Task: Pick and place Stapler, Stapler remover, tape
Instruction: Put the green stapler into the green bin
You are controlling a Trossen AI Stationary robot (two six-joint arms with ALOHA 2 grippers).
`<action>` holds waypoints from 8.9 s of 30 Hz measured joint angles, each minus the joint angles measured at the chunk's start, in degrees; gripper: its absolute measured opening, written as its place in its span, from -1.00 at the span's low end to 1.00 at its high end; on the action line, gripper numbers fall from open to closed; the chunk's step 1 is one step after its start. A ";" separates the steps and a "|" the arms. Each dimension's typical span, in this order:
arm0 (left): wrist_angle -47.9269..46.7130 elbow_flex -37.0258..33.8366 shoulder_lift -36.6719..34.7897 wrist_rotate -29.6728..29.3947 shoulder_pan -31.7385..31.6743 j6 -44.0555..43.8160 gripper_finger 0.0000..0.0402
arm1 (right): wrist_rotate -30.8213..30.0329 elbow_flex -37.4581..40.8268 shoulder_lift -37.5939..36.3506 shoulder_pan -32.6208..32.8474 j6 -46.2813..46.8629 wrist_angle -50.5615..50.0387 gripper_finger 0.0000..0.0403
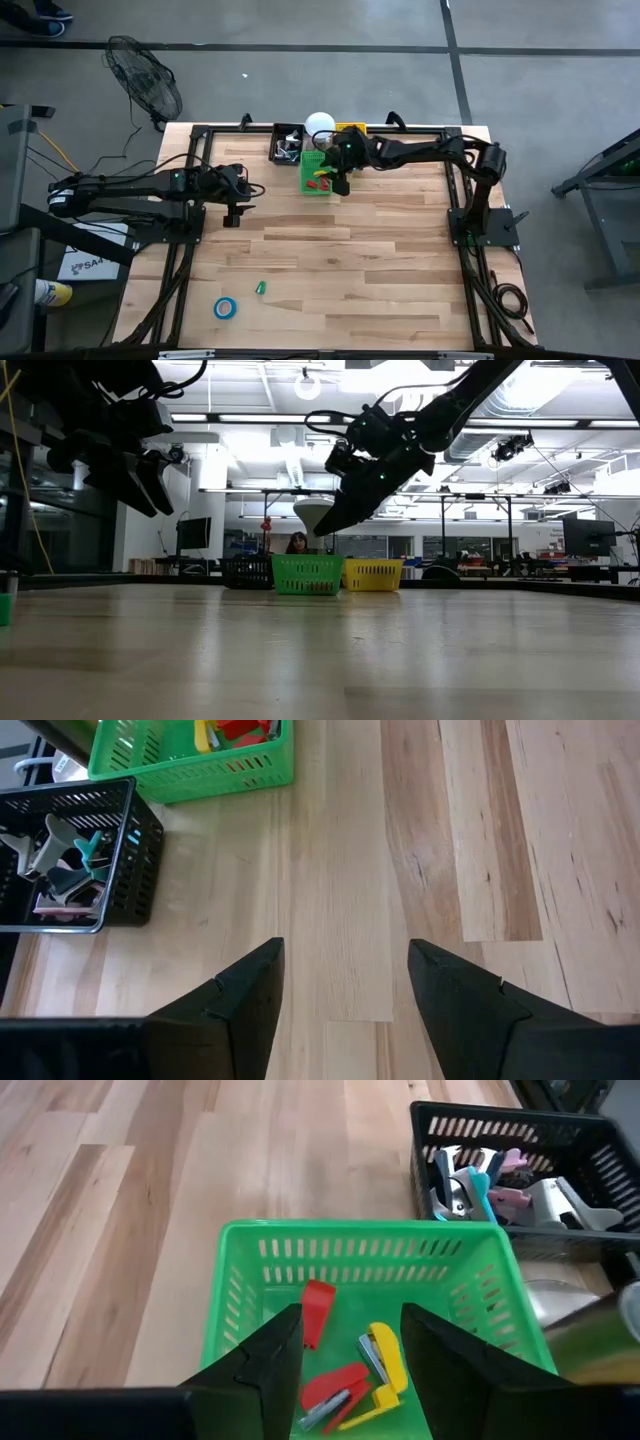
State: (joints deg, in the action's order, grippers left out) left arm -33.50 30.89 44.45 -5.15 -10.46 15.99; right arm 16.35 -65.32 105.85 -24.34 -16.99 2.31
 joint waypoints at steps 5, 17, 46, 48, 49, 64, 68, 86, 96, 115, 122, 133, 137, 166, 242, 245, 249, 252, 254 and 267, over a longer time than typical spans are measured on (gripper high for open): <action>0.03 0.00 -0.02 -0.11 -0.02 -0.31 0.04 | -3.74 -0.02 -2.56 0.02 0.00 -1.13 -0.20; -0.02 -0.02 -0.02 -0.12 -0.02 -0.88 0.04 | -4.16 0.03 -7.72 1.71 0.15 -8.14 -0.20; 0.15 -0.02 0.07 -1.18 -0.02 -3.00 0.04 | -11.75 0.52 -10.20 6.71 0.40 -28.29 -0.11; 0.16 -0.02 0.07 -1.18 -0.02 -3.47 0.04 | -11.72 0.57 -10.22 6.73 0.76 -30.59 -0.11; 0.04 -0.02 0.07 -1.18 -0.02 -3.86 0.04 | -11.72 0.57 -10.22 6.73 1.18 -31.46 -0.11; -0.11 -0.02 0.09 -1.14 0.00 -5.46 0.04 | -10.87 1.87 -15.64 6.78 -0.13 -33.97 -0.11; -0.57 -0.02 0.10 -1.14 0.00 -6.42 0.04 | -8.92 10.78 -22.87 6.71 -0.31 -25.63 -0.11; 1.12 -0.02 4.57 3.44 0.08 -15.53 0.04 | -8.98 43.44 -46.66 11.59 4.58 10.85 -0.11; 3.73 -0.02 12.65 3.62 9.67 -25.55 0.04 | -9.15 43.85 -46.72 13.99 3.22 11.54 -0.11; 10.63 -0.04 18.86 -8.61 31.21 -59.83 0.04 | -9.80 43.82 -46.67 17.79 1.51 4.99 -0.11; 10.62 -0.04 18.86 -12.42 36.03 -71.33 0.04 | -9.76 43.80 -46.67 18.89 1.51 2.97 -0.11; 5.53 6.82 27.54 -9.71 39.01 -81.44 0.04 | -9.47 43.80 -46.67 19.17 1.51 -0.40 -0.11; 1.53 12.18 32.02 -7.17 38.99 -84.14 0.04 | -9.34 43.80 -46.67 19.15 1.51 -0.55 -0.11; -13.39 34.94 56.01 12.33 38.99 -107.87 0.04 | -0.84 43.78 -46.65 19.17 3.56 -4.22 -0.11; -14.54 37.23 62.47 6.39 38.35 -95.54 -0.67 | 0.52 43.78 -46.65 24.09 1.54 -4.31 -0.11; -16.83 38.68 62.78 0.56 36.94 -90.23 -0.67 | 0.52 43.78 -46.65 24.09 1.55 -3.75 -0.11; -19.72 41.09 62.78 -8.47 33.57 -79.70 -0.67 | -0.07 43.78 -46.65 24.09 1.73 -1.63 -0.11; -20.82 41.98 62.77 -13.47 29.80 -70.67 -0.67 | -3.17 43.78 -46.65 24.09 1.75 0.62 -0.11; -20.15 42.34 62.77 -16.13 26.90 -64.95 -0.67 | -5.12 43.78 -46.65 24.09 1.76 1.82 -0.11; -8.52 42.84 62.69 -15.85 8.33 -32.17 -0.67 | -9.03 43.78 -46.65 24.09 1.75 4.06 -0.11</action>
State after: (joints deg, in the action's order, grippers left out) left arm -42.02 73.73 107.13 -20.99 -2.13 -16.19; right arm 7.32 -21.54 59.20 -0.25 -15.25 6.37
